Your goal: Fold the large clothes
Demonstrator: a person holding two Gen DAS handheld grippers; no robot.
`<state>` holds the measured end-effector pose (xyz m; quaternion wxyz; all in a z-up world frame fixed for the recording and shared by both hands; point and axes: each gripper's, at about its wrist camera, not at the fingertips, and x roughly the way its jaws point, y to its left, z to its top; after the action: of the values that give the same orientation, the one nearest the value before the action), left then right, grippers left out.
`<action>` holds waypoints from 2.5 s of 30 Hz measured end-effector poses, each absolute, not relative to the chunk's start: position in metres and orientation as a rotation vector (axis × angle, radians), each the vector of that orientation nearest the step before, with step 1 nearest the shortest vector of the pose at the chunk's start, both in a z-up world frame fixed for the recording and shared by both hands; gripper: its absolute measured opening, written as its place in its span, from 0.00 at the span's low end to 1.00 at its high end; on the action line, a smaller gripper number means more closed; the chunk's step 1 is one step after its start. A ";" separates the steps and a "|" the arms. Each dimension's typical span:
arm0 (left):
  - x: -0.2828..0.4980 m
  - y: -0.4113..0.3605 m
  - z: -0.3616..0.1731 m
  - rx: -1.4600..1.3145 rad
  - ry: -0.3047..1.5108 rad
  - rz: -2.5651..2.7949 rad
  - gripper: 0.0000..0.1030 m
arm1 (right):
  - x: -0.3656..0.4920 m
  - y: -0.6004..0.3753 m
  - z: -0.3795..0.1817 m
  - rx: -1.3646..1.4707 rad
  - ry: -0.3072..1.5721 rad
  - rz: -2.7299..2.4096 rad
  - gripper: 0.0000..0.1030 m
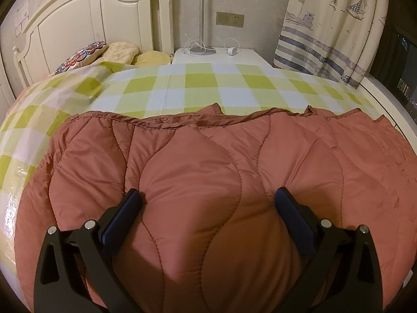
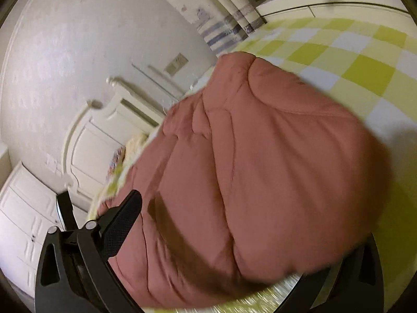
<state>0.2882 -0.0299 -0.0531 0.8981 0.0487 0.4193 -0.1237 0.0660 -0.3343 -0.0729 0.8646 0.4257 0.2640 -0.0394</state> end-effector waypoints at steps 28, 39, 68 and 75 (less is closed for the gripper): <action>0.206 -0.114 -0.011 0.235 0.753 -0.332 0.98 | -0.020 -0.310 0.003 0.369 0.287 0.025 0.32; 0.154 -0.169 -0.045 0.378 0.705 -0.370 0.98 | -0.015 -0.271 0.020 0.184 0.319 -0.043 0.32; 0.211 0.111 -0.057 -0.379 0.830 -0.308 0.92 | 0.094 -0.072 0.021 -0.406 0.361 -0.147 0.33; 0.199 0.124 -0.064 -0.451 0.838 -0.325 0.86 | 0.131 0.013 -0.110 -0.975 0.403 -0.116 0.54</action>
<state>0.1987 0.1245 -0.0638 0.8762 -0.2161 0.4017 -0.1557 0.1307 0.0135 -0.1099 0.8624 -0.4651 0.1920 -0.0554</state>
